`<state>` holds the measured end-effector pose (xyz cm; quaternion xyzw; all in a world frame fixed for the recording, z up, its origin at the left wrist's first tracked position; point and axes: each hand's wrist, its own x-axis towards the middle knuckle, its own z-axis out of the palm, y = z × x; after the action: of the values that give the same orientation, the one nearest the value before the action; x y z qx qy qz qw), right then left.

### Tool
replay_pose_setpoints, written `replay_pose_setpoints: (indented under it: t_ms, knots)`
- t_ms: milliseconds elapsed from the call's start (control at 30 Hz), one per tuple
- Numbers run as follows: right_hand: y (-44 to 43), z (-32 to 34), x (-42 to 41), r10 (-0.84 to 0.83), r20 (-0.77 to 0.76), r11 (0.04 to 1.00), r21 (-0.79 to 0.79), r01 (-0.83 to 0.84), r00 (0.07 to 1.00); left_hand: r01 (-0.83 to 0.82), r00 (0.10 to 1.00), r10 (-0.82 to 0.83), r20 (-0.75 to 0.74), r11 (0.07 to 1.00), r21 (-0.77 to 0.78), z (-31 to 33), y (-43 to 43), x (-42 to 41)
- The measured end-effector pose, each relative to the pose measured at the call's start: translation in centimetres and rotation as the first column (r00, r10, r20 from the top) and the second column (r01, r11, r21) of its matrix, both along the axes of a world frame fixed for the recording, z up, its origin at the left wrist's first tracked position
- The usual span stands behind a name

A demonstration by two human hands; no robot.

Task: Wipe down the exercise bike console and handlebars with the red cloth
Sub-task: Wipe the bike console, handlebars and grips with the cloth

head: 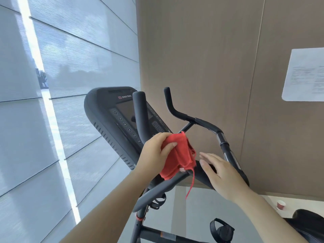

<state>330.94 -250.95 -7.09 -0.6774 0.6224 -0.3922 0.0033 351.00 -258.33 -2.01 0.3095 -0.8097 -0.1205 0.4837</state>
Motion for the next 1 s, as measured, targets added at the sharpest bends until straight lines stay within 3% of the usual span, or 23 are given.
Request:
replay_pose_setpoints:
  t_ms: [200,367,567,667,767,867,1000]
  knots:
    - [-2.6,2.3,-0.3,0.189,-0.013,0.982,-0.018,-0.189,0.982,-0.065,0.958,0.111,-0.266,0.982,0.177,2.0,1.8,0.7]
    - [-3.6,2.5,-1.5,0.315,0.002,0.949,0.009,-0.315,0.949,-0.242,0.845,0.320,-0.429,0.944,0.226,3.8,3.0,1.8]
    - [-4.0,2.9,-1.3,0.383,0.003,0.924,0.008,-0.383,0.924,-0.577,0.656,0.598,-0.460,0.791,0.205,6.8,1.9,3.8]
    - [-4.0,2.9,-1.3,0.374,0.018,0.927,0.010,-0.375,0.927,-0.630,0.582,0.635,-0.508,0.747,0.211,8.4,0.3,4.0]
    - [-4.1,2.6,-1.3,0.358,0.018,0.934,-0.015,-0.358,0.934,-0.571,0.630,0.568,-0.529,0.801,0.179,8.7,-1.6,2.4]
    - [-4.2,2.2,-1.4,0.334,0.037,0.943,-0.017,-0.334,0.942,-0.505,0.751,0.519,-0.408,0.850,0.152,7.0,-3.5,-0.2]
    - [-3.9,1.8,-1.3,0.312,0.064,0.950,-0.016,-0.312,0.948,-0.509,0.793,0.516,-0.324,0.853,0.113,3.8,-4.9,-0.6]
